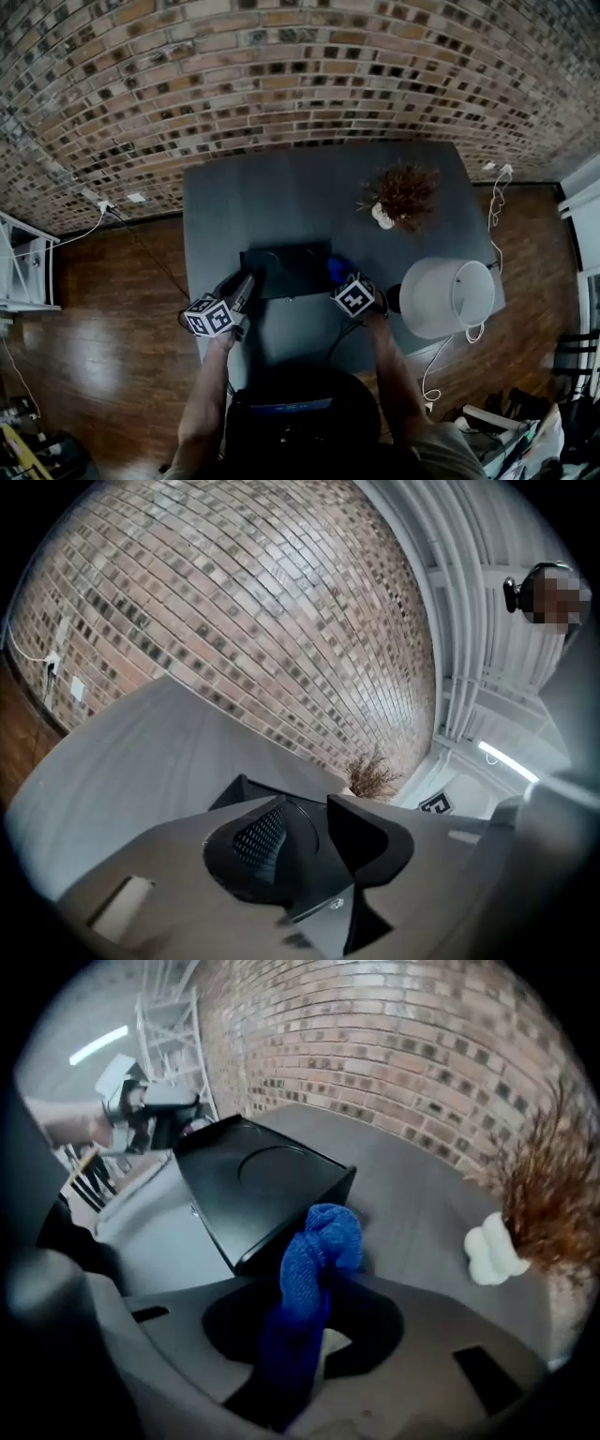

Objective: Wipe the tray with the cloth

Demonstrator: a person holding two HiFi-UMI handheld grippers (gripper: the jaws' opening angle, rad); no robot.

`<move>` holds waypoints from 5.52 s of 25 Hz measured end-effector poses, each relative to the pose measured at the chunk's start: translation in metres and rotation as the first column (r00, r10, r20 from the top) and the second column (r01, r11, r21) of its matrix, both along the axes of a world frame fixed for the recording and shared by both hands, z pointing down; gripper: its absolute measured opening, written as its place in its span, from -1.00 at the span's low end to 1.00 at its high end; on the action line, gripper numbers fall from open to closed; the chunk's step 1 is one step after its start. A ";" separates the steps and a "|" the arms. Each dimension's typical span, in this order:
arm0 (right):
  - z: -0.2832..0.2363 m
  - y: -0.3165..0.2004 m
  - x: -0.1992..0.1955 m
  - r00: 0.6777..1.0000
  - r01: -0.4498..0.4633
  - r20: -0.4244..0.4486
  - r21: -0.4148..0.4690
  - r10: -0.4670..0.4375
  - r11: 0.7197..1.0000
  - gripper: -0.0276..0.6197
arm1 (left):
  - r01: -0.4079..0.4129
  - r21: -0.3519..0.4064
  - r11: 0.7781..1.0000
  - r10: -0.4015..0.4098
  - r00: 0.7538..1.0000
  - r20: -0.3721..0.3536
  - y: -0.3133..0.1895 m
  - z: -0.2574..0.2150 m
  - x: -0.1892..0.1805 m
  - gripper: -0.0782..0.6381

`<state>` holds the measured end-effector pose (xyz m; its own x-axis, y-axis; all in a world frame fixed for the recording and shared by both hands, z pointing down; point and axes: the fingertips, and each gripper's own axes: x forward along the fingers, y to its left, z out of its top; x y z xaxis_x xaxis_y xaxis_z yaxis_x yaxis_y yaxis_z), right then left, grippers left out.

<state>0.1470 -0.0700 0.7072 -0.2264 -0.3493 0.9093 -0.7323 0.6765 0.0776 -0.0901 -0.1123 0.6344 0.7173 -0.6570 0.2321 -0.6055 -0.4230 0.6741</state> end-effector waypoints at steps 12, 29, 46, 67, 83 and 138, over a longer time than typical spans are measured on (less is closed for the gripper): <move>-0.004 -0.003 0.005 0.919 -0.274 0.313 0.075 0.238 0.959 -0.56 | -0.265 0.049 0.963 0.253 0.953 0.167 0.017 -0.020 0.046 -0.48; -0.027 0.036 -0.017 0.996 0.084 0.007 0.262 -0.089 0.961 -0.56 | -0.236 -0.112 0.965 0.254 0.948 0.194 0.030 0.015 0.071 -0.45; 0.014 -0.035 0.004 0.999 0.014 -0.036 0.215 -0.007 0.976 -0.55 | -0.230 -0.133 0.964 0.256 0.941 0.222 0.043 0.028 0.067 -0.49; 0.012 -0.020 -0.011 0.997 0.045 0.053 0.173 -0.054 0.984 -0.55 | -0.232 -0.125 0.965 0.256 0.938 0.234 0.045 0.030 0.069 -0.49; -0.089 -0.027 -0.011 0.965 0.238 -0.166 0.235 -0.202 0.943 -0.55 | 0.170 -0.120 0.978 -0.175 0.984 -0.032 0.059 0.010 0.013 -0.47; -0.016 -0.075 -0.085 0.966 0.205 0.118 0.198 -0.231 0.959 -0.57 | -0.200 -0.065 0.978 0.210 0.945 0.251 0.024 0.012 0.040 -0.46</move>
